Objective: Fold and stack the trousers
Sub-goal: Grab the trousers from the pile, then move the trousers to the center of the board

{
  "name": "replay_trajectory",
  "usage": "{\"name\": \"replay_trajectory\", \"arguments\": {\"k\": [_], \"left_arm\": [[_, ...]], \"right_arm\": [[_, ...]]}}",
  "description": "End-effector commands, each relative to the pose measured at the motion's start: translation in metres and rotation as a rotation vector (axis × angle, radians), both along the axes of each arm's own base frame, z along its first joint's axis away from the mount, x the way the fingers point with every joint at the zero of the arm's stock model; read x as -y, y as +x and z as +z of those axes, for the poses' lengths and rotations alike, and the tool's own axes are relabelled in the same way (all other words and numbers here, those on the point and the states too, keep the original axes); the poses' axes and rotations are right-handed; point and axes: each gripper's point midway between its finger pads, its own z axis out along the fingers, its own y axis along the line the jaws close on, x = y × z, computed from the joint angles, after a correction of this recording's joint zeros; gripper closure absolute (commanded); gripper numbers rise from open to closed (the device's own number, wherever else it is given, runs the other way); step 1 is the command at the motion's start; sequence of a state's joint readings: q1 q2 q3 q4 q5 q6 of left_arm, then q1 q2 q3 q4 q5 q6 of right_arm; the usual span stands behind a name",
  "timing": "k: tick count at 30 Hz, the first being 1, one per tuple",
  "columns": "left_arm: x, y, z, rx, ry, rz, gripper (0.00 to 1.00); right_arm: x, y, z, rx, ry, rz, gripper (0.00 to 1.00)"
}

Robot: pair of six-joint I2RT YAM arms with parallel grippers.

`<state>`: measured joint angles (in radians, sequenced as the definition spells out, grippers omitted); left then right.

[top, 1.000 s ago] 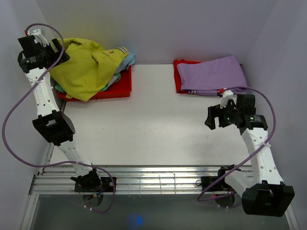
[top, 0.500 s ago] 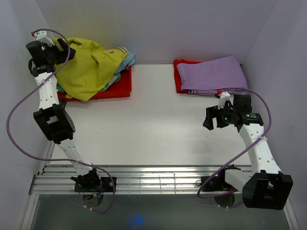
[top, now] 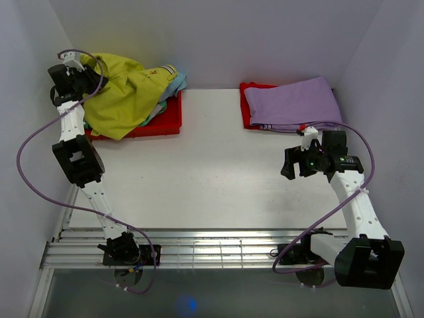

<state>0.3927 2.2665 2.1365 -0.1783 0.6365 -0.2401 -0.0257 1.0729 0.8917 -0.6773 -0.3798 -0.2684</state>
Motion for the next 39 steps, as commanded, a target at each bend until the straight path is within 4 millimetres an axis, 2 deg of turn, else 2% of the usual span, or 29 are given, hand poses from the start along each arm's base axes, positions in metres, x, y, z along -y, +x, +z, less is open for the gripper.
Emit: {"name": "replay_trajectory", "arguments": {"k": [1, 2, 3, 4, 6, 8, 9, 11, 12, 14, 15, 18, 19, 21, 22, 25, 28, 29, 31, 32, 33, 35, 36, 37, 39], "left_arm": [[0.012, -0.007, 0.06, 0.097, 0.066, -0.011, 0.75], [0.013, -0.008, 0.077, 0.128, 0.07, -0.011, 0.84], [0.015, -0.01, 0.089, 0.141, 0.054, -0.005, 1.0], [0.017, -0.012, 0.103, 0.165, 0.051, -0.007, 1.0], [0.026, -0.025, 0.155, 0.257, 0.058, -0.027, 1.0], [0.043, -0.04, 0.197, 0.33, 0.035, -0.084, 1.0], [0.054, -0.059, 0.237, 0.405, 0.049, -0.109, 1.0], [0.075, -0.086, 0.279, 0.483, 0.017, -0.164, 1.0], [0.088, -0.115, 0.314, 0.546, 0.022, -0.185, 1.0], [0.113, -0.146, 0.339, 0.589, -0.02, -0.27, 1.0], [0.129, -0.174, 0.363, 0.631, -0.013, -0.303, 1.0], [0.16, -0.22, 0.394, 0.693, -0.041, -0.399, 1.0], [0.173, -0.247, 0.41, 0.733, -0.035, -0.424, 1.0], [0.188, -0.266, 0.41, 0.691, -0.101, -0.481, 1.0], [0.198, -0.287, 0.417, 0.7, -0.103, -0.504, 1.0], [0.216, -0.305, 0.4, 0.626, -0.159, -0.564, 1.0], [0.245, -0.327, 0.365, 0.534, -0.214, -0.645, 1.0], [0.252, -0.331, 0.341, 0.474, -0.252, -0.653, 1.0], [0.27, -0.337, 0.311, 0.397, -0.297, -0.706, 1.0], [0.277, -0.35, 0.301, 0.383, -0.307, -0.718, 1.0], [0.279, -0.337, 0.26, 0.278, -0.362, -0.706, 1.0], [0.293, -0.34, 0.223, 0.207, -0.385, -0.728, 1.0], [0.296, -0.332, 0.181, 0.116, -0.414, -0.715, 1.0], [0.309, -0.335, 0.16, 0.07, -0.418, -0.742, 1.0], [0.315, -0.329, 0.122, 0.026, -0.387, -0.74, 1.0]], "right_arm": [[0.001, 0.008, 0.016, 0.06, 0.0, -0.009, 0.09], [0.001, 0.007, 0.017, 0.062, 0.0, -0.011, 0.09], [0.001, 0.007, 0.019, 0.071, -0.001, -0.011, 0.09], [0.001, 0.007, 0.02, 0.079, -0.001, -0.008, 0.09], [0.001, 0.007, 0.023, 0.093, 0.0, -0.008, 0.09], [0.001, 0.007, 0.03, 0.112, 0.0, -0.008, 0.09], [0.001, 0.007, 0.033, 0.124, 0.0, -0.008, 0.09], [0.001, 0.008, 0.04, 0.147, 0.001, -0.01, 0.09], [0.0, 0.009, 0.044, 0.161, 0.007, -0.006, 0.09], [-0.003, 0.009, 0.051, 0.181, 0.021, -0.001, 0.09], [-0.006, 0.01, 0.057, 0.198, 0.034, 0.009, 0.09], [-0.012, 0.011, 0.069, 0.23, 0.063, 0.038, 0.08], [-0.014, 0.012, 0.072, 0.241, 0.069, 0.045, 0.08], [-0.02, 0.011, 0.082, 0.262, 0.096, 0.077, 0.08], [-0.022, 0.011, 0.085, 0.267, 0.104, 0.084, 0.08], [-0.028, 0.011, 0.093, 0.287, 0.135, 0.113, 0.08], [-0.036, 0.007, 0.093, 0.276, 0.177, 0.144, 0.08], [-0.04, 0.005, 0.094, 0.275, 0.2, 0.162, 0.08], [-0.045, 0.001, 0.086, 0.252, 0.232, 0.177, 0.08], [-0.05, -0.001, 0.086, 0.253, 0.257, 0.199, 0.08], [-0.052, -0.002, 0.083, 0.24, 0.271, 0.203, 0.08], [-0.054, -0.005, 0.071, 0.204, 0.289, 0.204, 0.08], [-0.054, -0.005, 0.068, 0.196, 0.289, 0.202, 0.08], [-0.053, -0.005, 0.064, 0.183, 0.288, 0.198, 0.08], [-0.051, -0.007, 0.055, 0.161, 0.269, 0.202, 0.08]]}}
